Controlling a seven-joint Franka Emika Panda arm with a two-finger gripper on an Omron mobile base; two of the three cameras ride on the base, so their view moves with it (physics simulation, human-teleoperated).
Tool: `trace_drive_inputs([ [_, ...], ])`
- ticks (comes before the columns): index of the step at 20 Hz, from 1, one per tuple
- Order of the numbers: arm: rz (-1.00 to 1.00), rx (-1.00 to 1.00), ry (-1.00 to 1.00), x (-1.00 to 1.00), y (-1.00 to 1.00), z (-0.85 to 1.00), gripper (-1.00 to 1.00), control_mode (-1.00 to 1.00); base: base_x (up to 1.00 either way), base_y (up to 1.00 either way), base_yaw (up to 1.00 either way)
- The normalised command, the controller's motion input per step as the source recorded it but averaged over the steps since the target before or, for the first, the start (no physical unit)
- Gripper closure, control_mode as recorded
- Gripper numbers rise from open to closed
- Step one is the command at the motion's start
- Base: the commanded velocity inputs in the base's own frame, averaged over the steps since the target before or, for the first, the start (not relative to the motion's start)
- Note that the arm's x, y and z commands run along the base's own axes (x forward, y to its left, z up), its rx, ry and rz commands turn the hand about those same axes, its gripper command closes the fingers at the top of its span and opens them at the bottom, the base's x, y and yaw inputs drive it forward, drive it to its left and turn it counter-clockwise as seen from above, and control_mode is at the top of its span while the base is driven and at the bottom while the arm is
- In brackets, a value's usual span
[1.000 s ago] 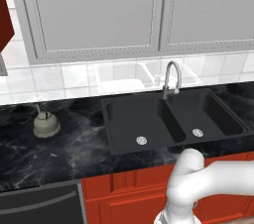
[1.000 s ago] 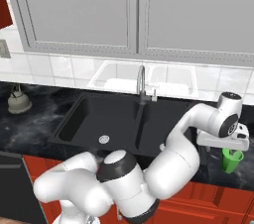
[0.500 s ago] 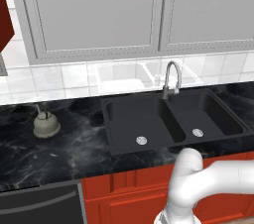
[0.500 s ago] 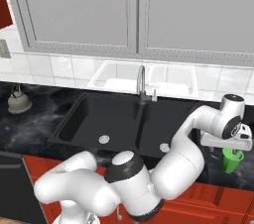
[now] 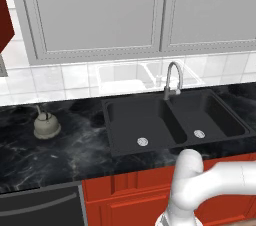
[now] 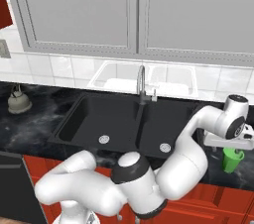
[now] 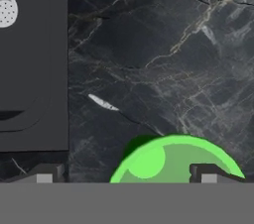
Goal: Place the kettle in the left basin and the cup in the right basin of the sink.
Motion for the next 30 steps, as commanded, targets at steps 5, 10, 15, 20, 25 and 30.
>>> trace_drive_inputs([
  [5,0.01,0.0,0.0,-0.02,0.02,-0.18,-1.0,-1.0,0.0,0.0,0.0],
  [10,0.0,0.0,0.0,-0.14,0.01,-0.22,-1.0,-1.0,0.0,0.0,0.0],
  [15,0.0,0.0,0.0,-0.12,0.1,-0.27,1.0,-1.0,0.0,0.0,0.0],
  [20,0.0,0.0,0.05,0.03,0.26,-0.16,1.0,-1.0,0.0,0.0,0.0],
  [25,0.03,0.0,0.0,0.11,0.1,0.0,1.0,-1.0,0.0,0.0,0.0],
  [30,0.22,0.0,0.01,0.14,0.33,0.4,1.0,-1.0,0.0,0.0,0.0],
])
